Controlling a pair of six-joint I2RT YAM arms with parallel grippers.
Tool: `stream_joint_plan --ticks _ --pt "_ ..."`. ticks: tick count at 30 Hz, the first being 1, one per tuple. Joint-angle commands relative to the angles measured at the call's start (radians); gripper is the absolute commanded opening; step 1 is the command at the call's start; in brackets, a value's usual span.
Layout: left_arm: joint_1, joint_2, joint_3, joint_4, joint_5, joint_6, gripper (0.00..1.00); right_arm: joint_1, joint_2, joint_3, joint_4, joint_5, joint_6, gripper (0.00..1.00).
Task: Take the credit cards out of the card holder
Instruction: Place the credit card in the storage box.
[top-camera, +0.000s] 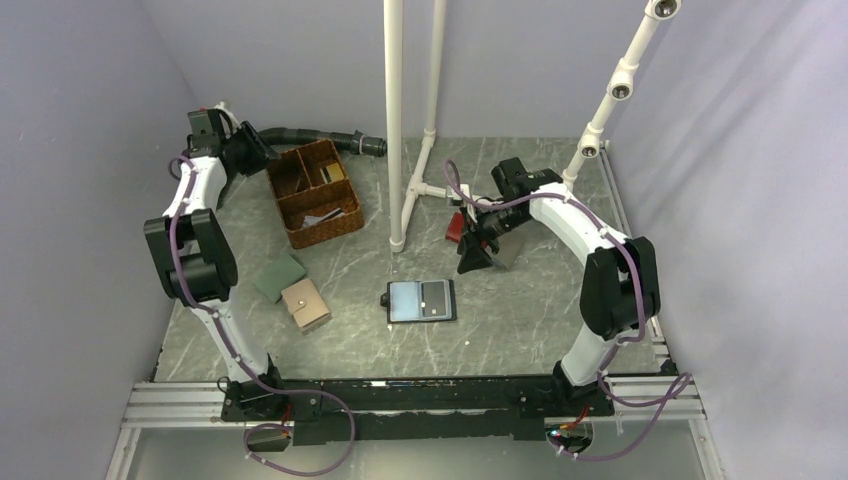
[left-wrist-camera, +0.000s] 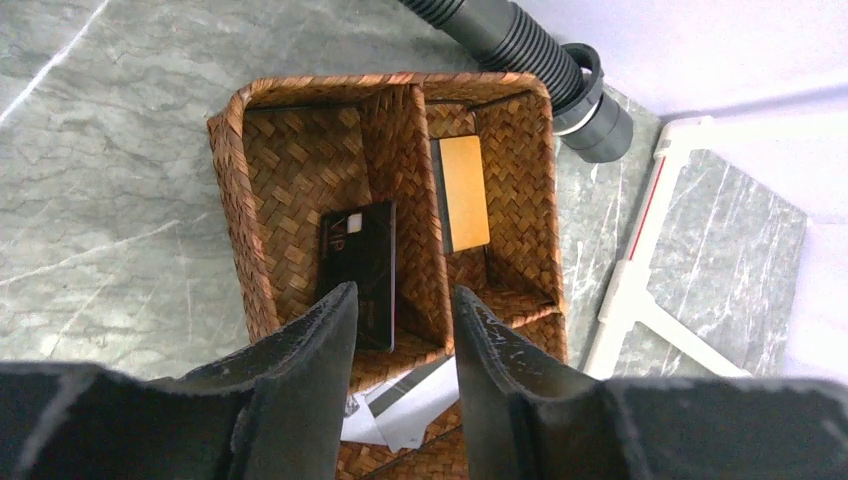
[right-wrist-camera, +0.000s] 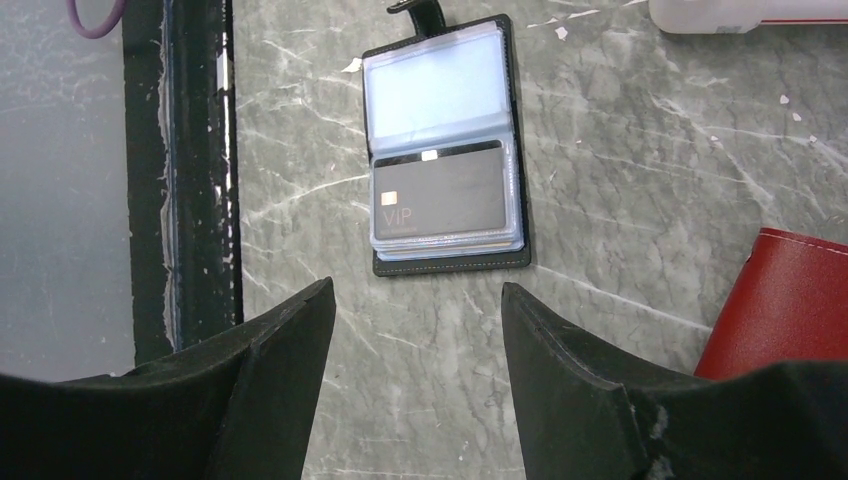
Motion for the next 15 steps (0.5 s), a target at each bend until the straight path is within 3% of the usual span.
stream_joint_plan --ticks 1,11,15 --pt "-0.006 -0.115 0.05 -0.092 -0.032 0.107 0.47 0.013 -0.057 -0.015 0.021 -0.003 -0.001 0.64" --pt "-0.006 -0.397 -0.244 -0.117 0.149 0.151 0.51 0.022 -0.099 -0.056 0.045 0.001 0.017 0.64" --pt "-0.066 -0.483 -0.336 -0.167 0.172 0.244 0.53 0.022 -0.099 -0.073 0.037 -0.007 0.014 0.64"
